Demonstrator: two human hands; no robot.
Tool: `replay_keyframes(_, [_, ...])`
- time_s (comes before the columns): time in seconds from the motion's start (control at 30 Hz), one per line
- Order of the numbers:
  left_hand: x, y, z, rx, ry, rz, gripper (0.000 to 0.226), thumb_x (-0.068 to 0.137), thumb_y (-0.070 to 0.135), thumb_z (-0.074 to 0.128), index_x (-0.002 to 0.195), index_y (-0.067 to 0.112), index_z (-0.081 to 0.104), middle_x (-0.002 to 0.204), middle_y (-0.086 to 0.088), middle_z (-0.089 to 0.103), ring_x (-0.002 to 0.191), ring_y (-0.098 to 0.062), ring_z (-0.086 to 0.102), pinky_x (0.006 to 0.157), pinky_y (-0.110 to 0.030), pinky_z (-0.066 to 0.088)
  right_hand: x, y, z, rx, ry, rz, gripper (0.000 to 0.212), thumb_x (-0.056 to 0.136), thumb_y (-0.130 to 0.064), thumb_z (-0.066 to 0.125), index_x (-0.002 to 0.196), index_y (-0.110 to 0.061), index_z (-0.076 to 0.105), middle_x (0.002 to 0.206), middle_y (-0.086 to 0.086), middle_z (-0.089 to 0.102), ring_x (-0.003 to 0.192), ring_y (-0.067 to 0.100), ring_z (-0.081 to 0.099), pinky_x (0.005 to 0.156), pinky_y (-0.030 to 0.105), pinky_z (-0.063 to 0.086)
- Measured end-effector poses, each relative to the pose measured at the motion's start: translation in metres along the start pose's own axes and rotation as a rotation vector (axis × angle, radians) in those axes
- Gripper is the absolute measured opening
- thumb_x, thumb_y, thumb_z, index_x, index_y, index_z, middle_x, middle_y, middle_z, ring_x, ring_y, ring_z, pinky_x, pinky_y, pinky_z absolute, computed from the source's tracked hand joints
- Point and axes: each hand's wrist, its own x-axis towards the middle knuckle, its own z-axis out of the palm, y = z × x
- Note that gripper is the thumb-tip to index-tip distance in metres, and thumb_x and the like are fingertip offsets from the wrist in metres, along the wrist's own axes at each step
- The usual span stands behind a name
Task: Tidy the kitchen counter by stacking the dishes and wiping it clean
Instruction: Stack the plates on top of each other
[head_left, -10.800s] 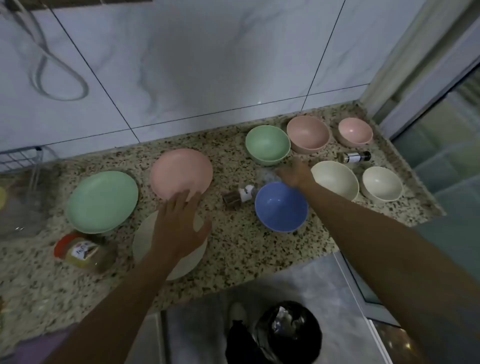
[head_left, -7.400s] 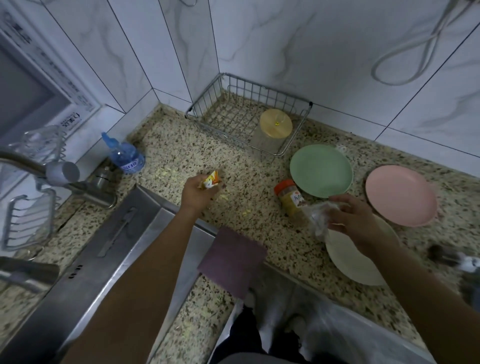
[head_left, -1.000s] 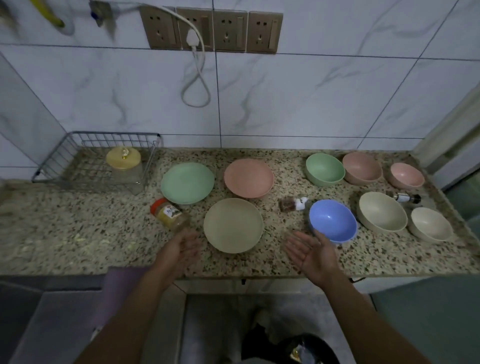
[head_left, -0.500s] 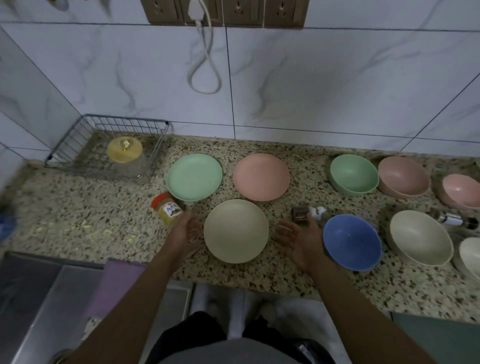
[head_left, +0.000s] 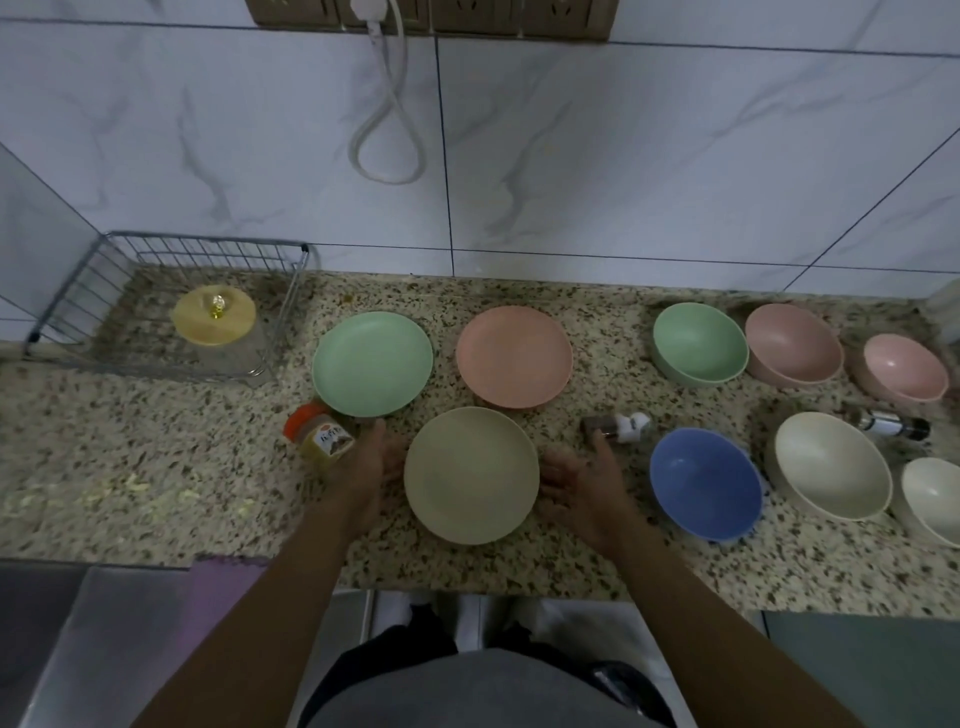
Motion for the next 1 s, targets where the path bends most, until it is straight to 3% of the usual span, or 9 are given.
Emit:
replay_keyframes(0.13, [-0.001, 0.001, 0.000, 0.025, -0.048, -0.040, 0.075, 0.099, 0.074, 0.030, 0.125, 0.017, 0.071, 0.128, -0.007, 0.070, 0.121, -0.030, 0.060, 0.099, -0.051, 0.050, -0.006, 0.006, 0.011, -0.008, -0.009, -0.016, 0.093, 0.095, -0.079, 0.025, 0.120, -0.003, 0.074, 0.120, 0.018, 0.073, 0.117, 0.040, 0.063, 0.102, 0.058, 0.051])
replay_keyframes(0.3, [0.003, 0.004, -0.008, 0.041, -0.141, -0.075, 0.079, 0.088, 0.084, 0.039, 0.122, 0.024, 0.075, 0.124, -0.005, 0.074, 0.123, -0.032, 0.062, 0.107, -0.059, 0.047, -0.014, 0.007, 0.022, -0.047, 0.068, -0.036, 0.084, 0.093, -0.078, 0.036, 0.114, -0.007, 0.076, 0.117, 0.019, 0.071, 0.106, 0.036, 0.063, 0.083, 0.047, 0.056])
replay_keyframes(0.43, [0.006, 0.010, -0.012, 0.041, -0.228, -0.100, 0.082, 0.079, 0.088, 0.047, 0.128, 0.027, 0.072, 0.130, -0.003, 0.071, 0.125, -0.031, 0.061, 0.108, -0.062, 0.046, -0.020, 0.009, 0.020, -0.049, 0.101, -0.106, 0.079, 0.095, -0.076, 0.036, 0.120, -0.012, 0.075, 0.126, 0.016, 0.069, 0.119, 0.038, 0.060, 0.093, 0.053, 0.054])
replay_keyframes(0.57, [0.008, 0.027, -0.003, 0.042, -0.275, -0.064, 0.064, 0.099, 0.071, 0.037, 0.129, 0.024, 0.068, 0.132, -0.001, 0.066, 0.126, -0.026, 0.057, 0.102, -0.054, 0.049, -0.020, 0.000, 0.020, -0.036, 0.156, -0.179, 0.075, 0.092, -0.078, 0.039, 0.114, -0.018, 0.079, 0.123, 0.013, 0.071, 0.118, 0.038, 0.062, 0.102, 0.058, 0.051])
replay_keyframes(0.7, [0.011, 0.046, 0.007, 0.028, -0.322, 0.009, 0.063, 0.101, 0.068, 0.033, 0.127, 0.027, 0.072, 0.135, -0.007, 0.066, 0.128, -0.031, 0.056, 0.107, -0.058, 0.047, -0.022, -0.028, 0.022, -0.031, 0.167, -0.227, 0.050, 0.101, -0.065, 0.040, 0.099, -0.034, 0.080, 0.125, 0.011, 0.070, 0.110, 0.035, 0.064, 0.086, 0.049, 0.056])
replay_keyframes(0.8, [0.022, 0.062, 0.020, -0.034, -0.326, 0.037, 0.065, 0.100, 0.070, 0.032, 0.128, 0.026, 0.072, 0.137, -0.008, 0.066, 0.129, -0.032, 0.056, 0.104, -0.057, 0.049, -0.013, -0.054, 0.020, -0.044, 0.142, -0.255, 0.063, 0.100, -0.069, 0.035, 0.117, -0.024, 0.075, 0.122, 0.010, 0.070, 0.109, 0.030, 0.065, 0.085, 0.046, 0.054])
replay_keyframes(0.9, [0.028, 0.082, 0.043, -0.073, -0.269, 0.079, 0.061, 0.105, 0.061, 0.031, 0.127, 0.021, 0.071, 0.127, -0.005, 0.070, 0.118, -0.028, 0.061, 0.100, -0.055, 0.050, 0.006, -0.087, 0.019, -0.056, 0.135, -0.274, 0.069, 0.094, -0.073, 0.042, 0.118, -0.016, 0.075, 0.112, 0.014, 0.064, 0.094, 0.026, 0.061, 0.074, 0.036, 0.049])
replay_keyframes(1.0, [0.034, 0.095, 0.063, -0.078, -0.218, 0.089, 0.060, 0.107, 0.058, 0.027, 0.122, 0.020, 0.071, 0.125, -0.005, 0.069, 0.114, -0.030, 0.061, 0.094, -0.056, 0.053, 0.026, -0.119, 0.018, -0.135, 0.141, -0.271, 0.067, 0.096, -0.070, 0.043, 0.119, -0.015, 0.073, 0.118, 0.013, 0.068, 0.098, 0.029, 0.065, 0.066, 0.036, 0.053])
